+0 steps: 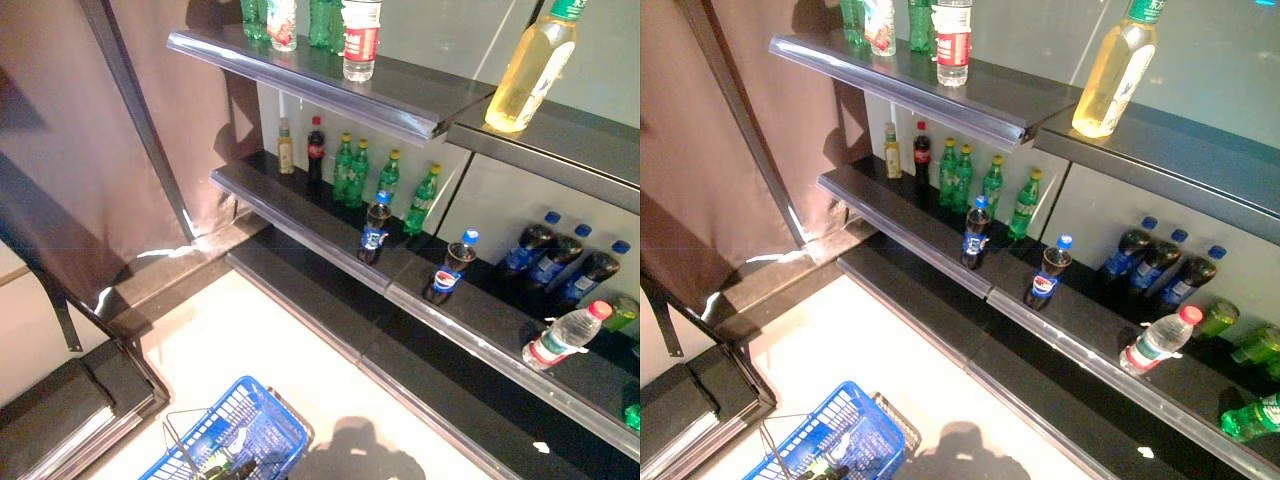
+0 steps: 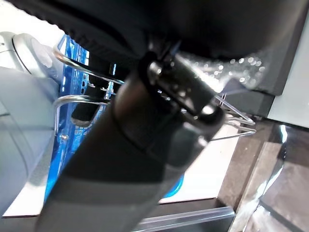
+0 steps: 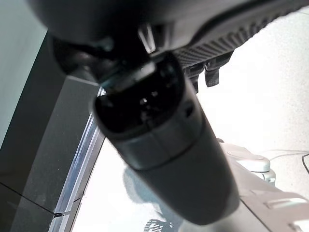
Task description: Pick up the drink and place into the basket.
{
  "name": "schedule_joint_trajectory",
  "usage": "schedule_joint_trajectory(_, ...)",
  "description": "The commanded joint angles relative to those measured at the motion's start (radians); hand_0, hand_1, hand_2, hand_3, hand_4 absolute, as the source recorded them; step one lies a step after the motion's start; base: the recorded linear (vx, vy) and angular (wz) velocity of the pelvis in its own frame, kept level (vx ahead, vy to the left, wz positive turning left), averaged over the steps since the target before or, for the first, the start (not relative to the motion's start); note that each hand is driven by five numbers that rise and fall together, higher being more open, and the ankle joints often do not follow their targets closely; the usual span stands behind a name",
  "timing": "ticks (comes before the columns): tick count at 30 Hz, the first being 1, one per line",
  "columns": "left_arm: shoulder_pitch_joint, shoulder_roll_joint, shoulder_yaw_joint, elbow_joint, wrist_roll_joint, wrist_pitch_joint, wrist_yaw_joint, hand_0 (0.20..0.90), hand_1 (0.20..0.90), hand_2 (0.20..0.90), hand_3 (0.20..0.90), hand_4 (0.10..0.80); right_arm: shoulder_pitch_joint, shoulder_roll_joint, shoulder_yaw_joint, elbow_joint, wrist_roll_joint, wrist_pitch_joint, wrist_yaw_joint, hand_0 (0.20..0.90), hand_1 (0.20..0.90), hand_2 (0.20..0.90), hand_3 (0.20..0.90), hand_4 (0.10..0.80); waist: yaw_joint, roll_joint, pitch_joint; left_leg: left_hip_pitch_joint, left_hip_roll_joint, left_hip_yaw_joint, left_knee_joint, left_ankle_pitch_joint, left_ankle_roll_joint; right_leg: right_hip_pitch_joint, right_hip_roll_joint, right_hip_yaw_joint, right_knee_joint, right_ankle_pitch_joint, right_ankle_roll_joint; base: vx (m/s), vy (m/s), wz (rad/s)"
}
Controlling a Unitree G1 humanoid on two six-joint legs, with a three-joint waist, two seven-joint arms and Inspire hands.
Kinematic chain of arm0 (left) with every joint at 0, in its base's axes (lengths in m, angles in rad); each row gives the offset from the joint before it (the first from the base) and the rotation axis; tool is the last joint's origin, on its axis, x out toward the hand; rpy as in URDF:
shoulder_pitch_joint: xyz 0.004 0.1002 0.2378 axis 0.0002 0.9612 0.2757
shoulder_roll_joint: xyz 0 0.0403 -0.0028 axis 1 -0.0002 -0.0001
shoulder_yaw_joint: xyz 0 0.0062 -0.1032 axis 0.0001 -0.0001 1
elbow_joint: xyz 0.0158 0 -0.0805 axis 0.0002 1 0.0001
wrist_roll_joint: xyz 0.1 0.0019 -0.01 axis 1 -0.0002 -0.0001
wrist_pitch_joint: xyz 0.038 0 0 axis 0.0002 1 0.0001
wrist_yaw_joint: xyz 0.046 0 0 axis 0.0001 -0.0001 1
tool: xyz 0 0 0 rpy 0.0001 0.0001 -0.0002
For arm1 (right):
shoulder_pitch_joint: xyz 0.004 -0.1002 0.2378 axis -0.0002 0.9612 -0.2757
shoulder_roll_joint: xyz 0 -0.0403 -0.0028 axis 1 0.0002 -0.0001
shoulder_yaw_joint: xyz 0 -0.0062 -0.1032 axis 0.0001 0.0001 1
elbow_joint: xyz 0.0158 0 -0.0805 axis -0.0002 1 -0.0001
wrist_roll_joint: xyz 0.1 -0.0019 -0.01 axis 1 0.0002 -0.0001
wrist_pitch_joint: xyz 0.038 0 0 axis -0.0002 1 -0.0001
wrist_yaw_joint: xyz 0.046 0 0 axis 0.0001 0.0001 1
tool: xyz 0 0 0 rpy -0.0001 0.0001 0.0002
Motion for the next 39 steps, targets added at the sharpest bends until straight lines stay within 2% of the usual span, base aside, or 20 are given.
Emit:
schedule_joint_trajectory(1, -0.098, 0.008, -0.012, -0.03, -0.012, -0.075, -0.057, 0.3, 0.3, 0.3, 0.2, 0.1, -0.061, -0.021, 0.023, 0.037, 0.019, 0.005, -0.02, 0.9, 0.9, 0.9, 0.9, 0.8, 0.034, 0.015, 0.052, 0.052, 0.013, 0.041, 0.004, -0.066, -0.02, -0.023, -0.02, 0.001, 0.027, 0.025, 0.023, 0.0, 0.0, 0.0)
schedule_joint_trajectory(18, -0.101, 0.004, -0.029, -0.013, -0.029, -0.104, -0.07, 0.3, 0.3, 0.3, 0.2, 0.1, -0.051, -0.016, 0.018, 0.054, 0.006, -0.02, -0.078, 0.9, 0.9, 0.9, 0.9, 0.8, 0.029, 0.013, 0.055, 0.048, 0.015, 0.044, 0.004, -0.065, -0.019, -0.022, -0.017, 0.002, 0.024, 0.026, 0.024, 0.0, 0.0, 0.0)
schedule_joint_trajectory(19, -0.103, 0.003, -0.029, -0.009, -0.03, -0.108, -0.074, 0.3, 0.3, 0.3, 0.2, 0.1, -0.053, -0.019, 0.025, 0.053, -0.035, -0.039, -0.136, 0.9, 0.9, 0.9, 0.9, 0.8, 0.03, 0.012, 0.055, 0.048, 0.015, 0.044, 0.004, -0.065, -0.02, -0.022, -0.016, 0.004, 0.024, 0.026, 0.024, 0.0, 0.0, 0.0)
schedule_joint_trajectory(22, -0.106, 0.005, -0.033, -0.018, -0.031, -0.103, -0.066, 0.3, 0.3, 0.3, 0.2, 0.1, -0.058, -0.029, 0.035, 0.042, -0.074, -0.07, -0.171, 0.9, 0.9, 0.9, 0.9, 0.8, 0.031, 0.011, 0.057, 0.048, 0.015, 0.042, 0.004, -0.065, -0.019, -0.021, -0.017, 0.004, 0.024, 0.027, 0.024, 0.0, 0.0, 0.0)
schedule_joint_trajectory(26, -0.11, 0.017, -0.04, -0.044, -0.021, -0.083, -0.047, 0.3, 0.3, 0.3, 0.2, 0.1, -0.08, -0.053, 0.096, -0.026, -0.221, -0.159, -0.209, 0.9, 0.9, 0.9, 0.9, 0.8, 0.04, 0.006, 0.061, 0.047, 0.013, 0.032, 0.004, -0.065, -0.018, -0.022, -0.019, 0.002, 0.027, 0.027, 0.025, 0.0, 0.0, 0.0)
schedule_joint_trajectory(31, -0.107, 0.02, -0.048, -0.066, -0.009, -0.073, -0.042, 0.3, 0.3, 0.3, 0.2, 0.1, -0.104, -0.062, 0.141, -0.085, -0.192, -0.223, -0.2, 0.9, 0.9, 0.9, 0.9, 0.8, 0.053, 0.003, 0.06, 0.047, 0.011, 0.02, 0.004, -0.064, -0.016, -0.017, -0.022, -0.004, 0.027, 0.027, 0.023, 0.0, 0.0, 0.0)
schedule_joint_trajectory(39, -0.089, 0.02, -0.077, -0.101, 0.016, -0.071, -0.043, 0.3, 0.3, 0.3, 0.2, 0.1, -0.161, -0.078, 0.22, -0.262, -0.192, -0.393, -0.226, 0.9, 0.9, 0.9, 0.9, 0.8, 0.077, 0.007, 0.055, 0.048, 0.004, -0.004, 0.005, -0.063, -0.015, -0.006, -0.03, -0.024, 0.025, 0.028, 0.022, 0.009, -0.002, 0.08)
